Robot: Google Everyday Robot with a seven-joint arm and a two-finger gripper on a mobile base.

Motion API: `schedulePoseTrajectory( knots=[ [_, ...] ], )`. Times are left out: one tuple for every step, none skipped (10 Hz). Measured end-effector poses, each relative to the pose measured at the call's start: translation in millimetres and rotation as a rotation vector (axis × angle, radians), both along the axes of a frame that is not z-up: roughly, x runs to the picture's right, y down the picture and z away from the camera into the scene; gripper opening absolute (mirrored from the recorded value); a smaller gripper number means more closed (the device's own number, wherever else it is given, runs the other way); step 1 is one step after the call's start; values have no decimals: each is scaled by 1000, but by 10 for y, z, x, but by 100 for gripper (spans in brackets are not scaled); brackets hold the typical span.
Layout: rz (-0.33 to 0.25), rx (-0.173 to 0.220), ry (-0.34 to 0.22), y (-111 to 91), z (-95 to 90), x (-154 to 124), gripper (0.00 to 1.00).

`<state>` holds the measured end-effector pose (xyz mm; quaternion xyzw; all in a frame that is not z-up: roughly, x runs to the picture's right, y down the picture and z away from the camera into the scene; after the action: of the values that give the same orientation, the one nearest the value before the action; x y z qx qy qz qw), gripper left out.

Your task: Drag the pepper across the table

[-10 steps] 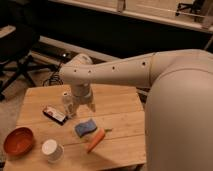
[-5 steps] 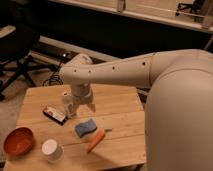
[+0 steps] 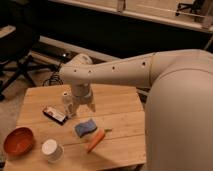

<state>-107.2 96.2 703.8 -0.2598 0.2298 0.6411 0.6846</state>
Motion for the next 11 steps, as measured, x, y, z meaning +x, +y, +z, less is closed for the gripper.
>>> schedulePoseTrajectory(
  knots=[
    [0,0,0,0,0,0,65],
    [0,0,0,0,0,0,65],
    [0,0,0,0,0,0,65],
    [0,0,0,0,0,0,65],
    [0,0,0,0,0,0,65],
    [0,0,0,0,0,0,65],
    [0,0,0,0,0,0,65],
    [0,0,0,0,0,0,65],
    [0,0,0,0,0,0,65],
    [1,0,1,2,1,0,65],
    [14,-5,14,23,13,20,65]
  ],
)
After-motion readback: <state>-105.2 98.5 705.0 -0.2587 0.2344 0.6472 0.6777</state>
